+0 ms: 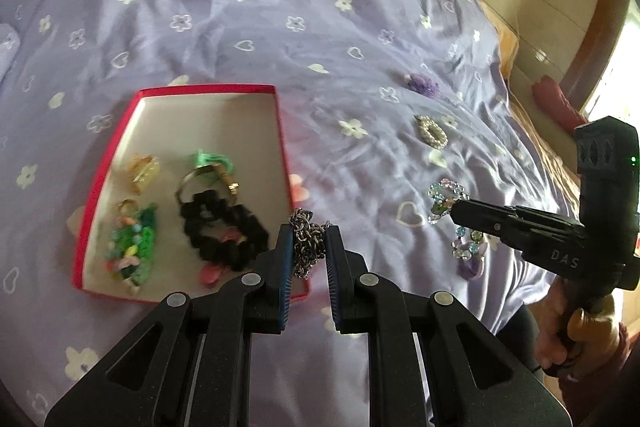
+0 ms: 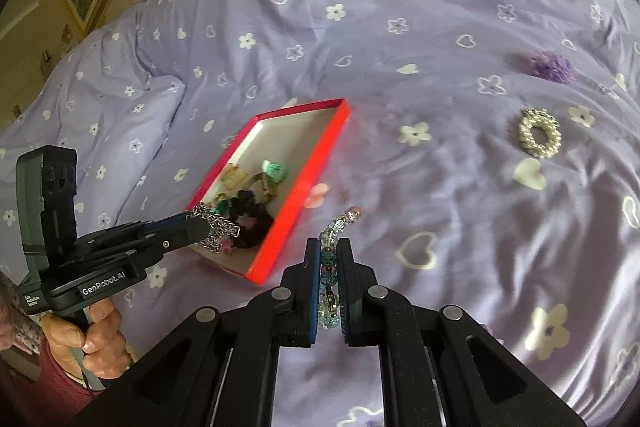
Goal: Organize jewelry
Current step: 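Carry the silver chain and crystal bracelet into the red box with both grippers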
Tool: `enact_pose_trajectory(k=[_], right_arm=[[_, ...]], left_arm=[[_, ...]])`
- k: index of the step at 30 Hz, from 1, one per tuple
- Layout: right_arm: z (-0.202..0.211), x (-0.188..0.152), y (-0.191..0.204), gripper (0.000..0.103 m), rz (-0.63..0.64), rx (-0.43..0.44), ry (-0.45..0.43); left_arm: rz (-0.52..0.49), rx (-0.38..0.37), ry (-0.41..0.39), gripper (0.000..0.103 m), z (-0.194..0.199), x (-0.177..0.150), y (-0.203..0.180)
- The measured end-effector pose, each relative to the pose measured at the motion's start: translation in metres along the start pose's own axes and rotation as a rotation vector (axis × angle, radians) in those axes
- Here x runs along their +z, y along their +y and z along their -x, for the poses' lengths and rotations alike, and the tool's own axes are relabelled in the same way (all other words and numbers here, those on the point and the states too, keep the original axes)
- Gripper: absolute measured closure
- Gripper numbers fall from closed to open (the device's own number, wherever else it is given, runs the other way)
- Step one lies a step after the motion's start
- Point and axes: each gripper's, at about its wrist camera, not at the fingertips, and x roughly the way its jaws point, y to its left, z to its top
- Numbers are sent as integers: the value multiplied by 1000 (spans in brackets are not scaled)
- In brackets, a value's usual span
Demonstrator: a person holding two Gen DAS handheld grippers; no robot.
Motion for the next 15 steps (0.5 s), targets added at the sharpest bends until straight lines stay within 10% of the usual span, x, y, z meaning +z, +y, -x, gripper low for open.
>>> enact_pose_trajectory(k=[15], right_arm=[[-27, 13, 54, 95, 67, 94, 22]], left_arm=[[90, 67, -47, 90, 28, -2, 52]])
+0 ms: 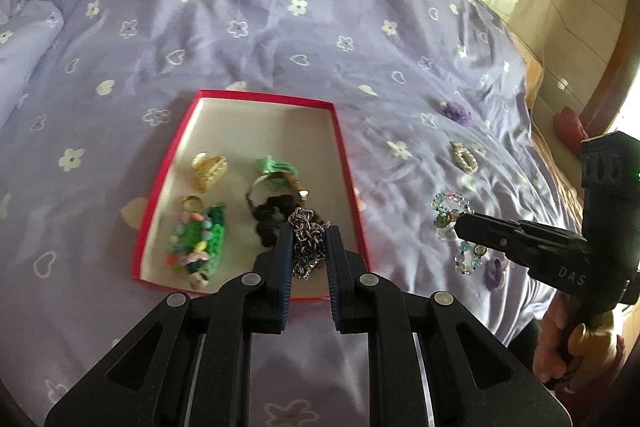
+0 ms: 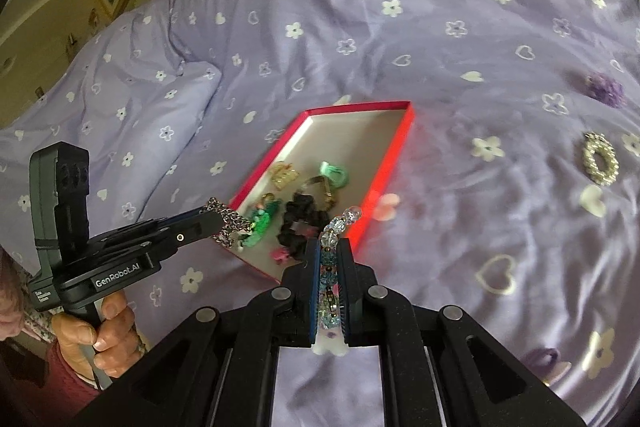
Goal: Organize jewelry
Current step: 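Carry the silver chain and crystal bracelet into the red box with both grippers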
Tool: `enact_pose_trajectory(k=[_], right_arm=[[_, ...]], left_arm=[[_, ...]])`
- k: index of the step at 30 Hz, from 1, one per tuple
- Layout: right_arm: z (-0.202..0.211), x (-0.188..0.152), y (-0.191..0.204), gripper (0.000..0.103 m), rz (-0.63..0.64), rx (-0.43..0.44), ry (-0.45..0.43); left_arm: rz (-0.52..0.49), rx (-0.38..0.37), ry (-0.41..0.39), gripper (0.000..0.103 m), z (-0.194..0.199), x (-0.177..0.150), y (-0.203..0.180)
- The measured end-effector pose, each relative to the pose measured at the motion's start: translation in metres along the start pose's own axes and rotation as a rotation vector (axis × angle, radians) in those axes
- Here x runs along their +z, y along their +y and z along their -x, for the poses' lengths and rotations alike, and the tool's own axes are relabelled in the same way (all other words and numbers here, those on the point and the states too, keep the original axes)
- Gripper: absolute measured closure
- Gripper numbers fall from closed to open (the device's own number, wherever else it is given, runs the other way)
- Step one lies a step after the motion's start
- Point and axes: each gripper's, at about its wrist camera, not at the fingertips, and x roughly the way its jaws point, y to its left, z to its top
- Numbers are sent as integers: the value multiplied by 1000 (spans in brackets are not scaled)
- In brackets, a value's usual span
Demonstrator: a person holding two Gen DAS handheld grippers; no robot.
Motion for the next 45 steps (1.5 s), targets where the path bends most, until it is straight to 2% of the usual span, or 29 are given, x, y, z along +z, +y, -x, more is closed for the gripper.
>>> enact_pose_trajectory(k=[14, 31, 45], right_arm=[[-37, 11, 25, 95, 32, 48, 33], [-88, 25, 31, 95, 19, 74, 78], [-134, 7, 14, 95, -4, 38, 178]], left_arm=[[68, 55, 10, 90, -2, -5, 42], [114, 78, 51, 90, -40, -2, 72], [158, 110, 103, 90, -71, -15, 95]])
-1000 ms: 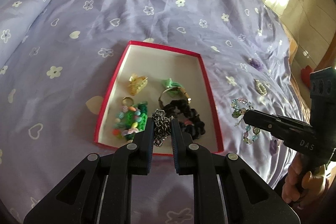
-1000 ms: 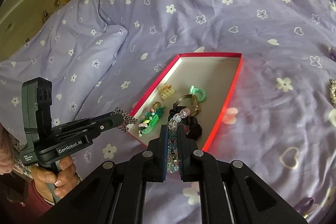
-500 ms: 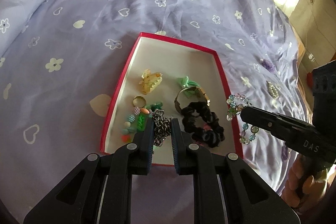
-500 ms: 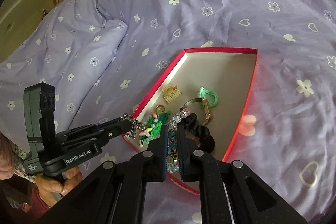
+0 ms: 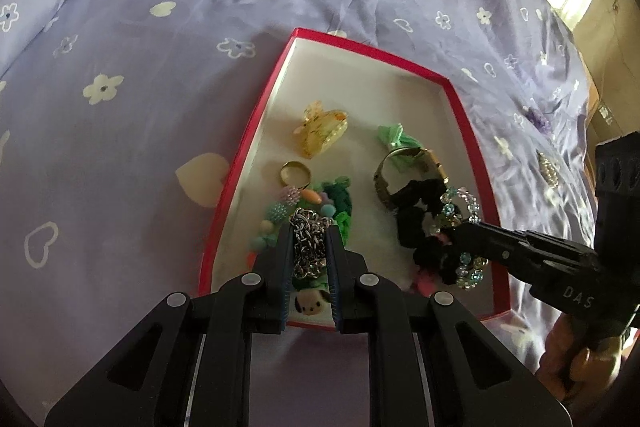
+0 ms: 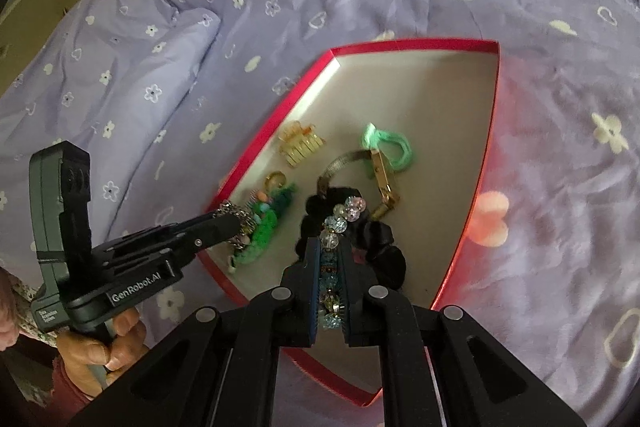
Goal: Organize jewelry
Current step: 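Carry the silver chain and crystal bracelet into the red box with both grippers, then open the left gripper to drop the chain while the right gripper releases the bracelet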
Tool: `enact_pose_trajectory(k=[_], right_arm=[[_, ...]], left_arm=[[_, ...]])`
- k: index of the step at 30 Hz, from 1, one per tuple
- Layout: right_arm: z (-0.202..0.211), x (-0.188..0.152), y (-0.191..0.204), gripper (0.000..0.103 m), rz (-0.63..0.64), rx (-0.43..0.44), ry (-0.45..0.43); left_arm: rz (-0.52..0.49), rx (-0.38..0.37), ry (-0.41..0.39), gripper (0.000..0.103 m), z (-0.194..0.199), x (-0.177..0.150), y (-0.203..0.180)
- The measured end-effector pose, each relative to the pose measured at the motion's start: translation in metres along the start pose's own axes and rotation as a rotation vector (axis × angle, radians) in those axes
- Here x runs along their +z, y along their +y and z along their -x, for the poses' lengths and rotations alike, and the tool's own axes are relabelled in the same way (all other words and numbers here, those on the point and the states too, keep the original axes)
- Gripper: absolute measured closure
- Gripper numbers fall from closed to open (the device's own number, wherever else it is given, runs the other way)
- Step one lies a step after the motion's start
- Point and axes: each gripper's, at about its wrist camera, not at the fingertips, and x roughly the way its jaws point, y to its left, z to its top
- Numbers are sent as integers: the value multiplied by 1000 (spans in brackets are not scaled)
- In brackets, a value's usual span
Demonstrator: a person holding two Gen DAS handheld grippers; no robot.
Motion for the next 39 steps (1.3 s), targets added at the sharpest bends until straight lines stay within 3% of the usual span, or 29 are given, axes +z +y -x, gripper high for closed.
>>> enact_pose_trajectory(k=[24, 31, 36, 39], right_arm=[[-7, -3, -4, 89, -12, -3, 24], [-3, -3, -4, 72, -19, 9, 15], [1, -3, -4, 69, -19, 11, 9], [3, -2, -3, 67, -20, 12, 3]], left_arm=[[-18, 16, 10, 89, -3, -4, -2], [-29, 29, 13, 86, -4, -4, -3], [-29, 28, 17, 82, -3, -5, -3], [-28, 29, 15, 73, -2, -5, -4]])
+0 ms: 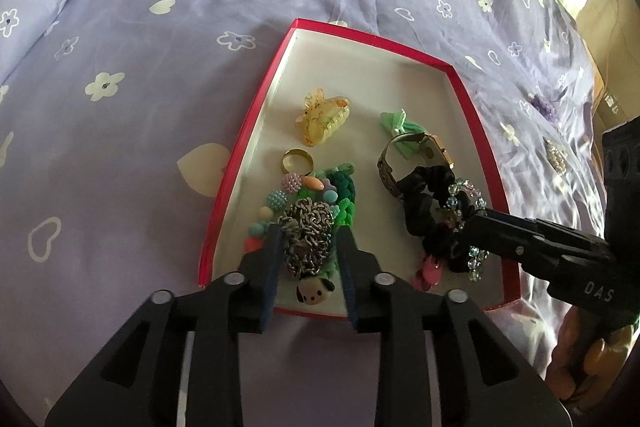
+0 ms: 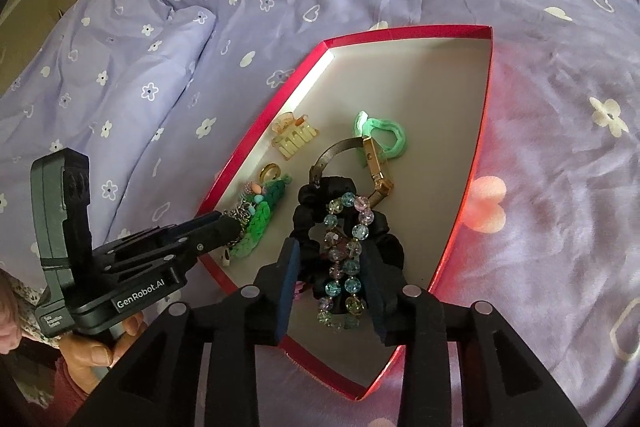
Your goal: Organize jewelry
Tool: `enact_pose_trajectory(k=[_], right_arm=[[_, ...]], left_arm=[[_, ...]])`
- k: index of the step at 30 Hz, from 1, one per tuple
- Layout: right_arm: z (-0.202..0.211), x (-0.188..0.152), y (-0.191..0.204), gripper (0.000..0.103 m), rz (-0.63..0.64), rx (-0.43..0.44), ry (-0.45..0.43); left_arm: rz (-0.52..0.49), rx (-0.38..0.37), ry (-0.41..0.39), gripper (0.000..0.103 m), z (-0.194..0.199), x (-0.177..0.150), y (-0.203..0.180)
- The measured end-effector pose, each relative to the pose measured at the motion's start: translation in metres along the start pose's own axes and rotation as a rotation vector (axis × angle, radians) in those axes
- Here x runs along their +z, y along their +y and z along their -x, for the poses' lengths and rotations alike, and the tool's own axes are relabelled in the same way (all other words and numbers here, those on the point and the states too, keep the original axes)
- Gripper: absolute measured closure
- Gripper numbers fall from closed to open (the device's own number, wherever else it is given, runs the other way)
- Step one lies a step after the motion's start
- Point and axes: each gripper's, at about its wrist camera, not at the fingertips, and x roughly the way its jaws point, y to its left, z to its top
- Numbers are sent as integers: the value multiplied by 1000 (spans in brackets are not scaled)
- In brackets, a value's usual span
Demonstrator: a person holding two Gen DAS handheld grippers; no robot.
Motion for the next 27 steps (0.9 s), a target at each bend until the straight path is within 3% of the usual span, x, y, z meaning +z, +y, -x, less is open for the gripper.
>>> enact_pose_trajectory(k=[6, 11, 16, 24, 27], right_arm=[[11, 0, 0, 59, -4, 8, -27], [20, 1, -2, 51, -12, 15, -53], [28, 1, -6, 41, -36, 23, -76], [42, -5, -7, 38, -63, 49, -98], [50, -11, -9, 26, -88, 69, -111]], left_arm=[[-6, -6, -6, 67, 4, -2, -3], [-7, -6, -12, 53, 9, -3, -7], [-7, -11, -15, 46, 15, -3, -8], [27, -6, -39, 24, 37, -9, -8], [62, -14, -53, 21, 47, -14, -7]])
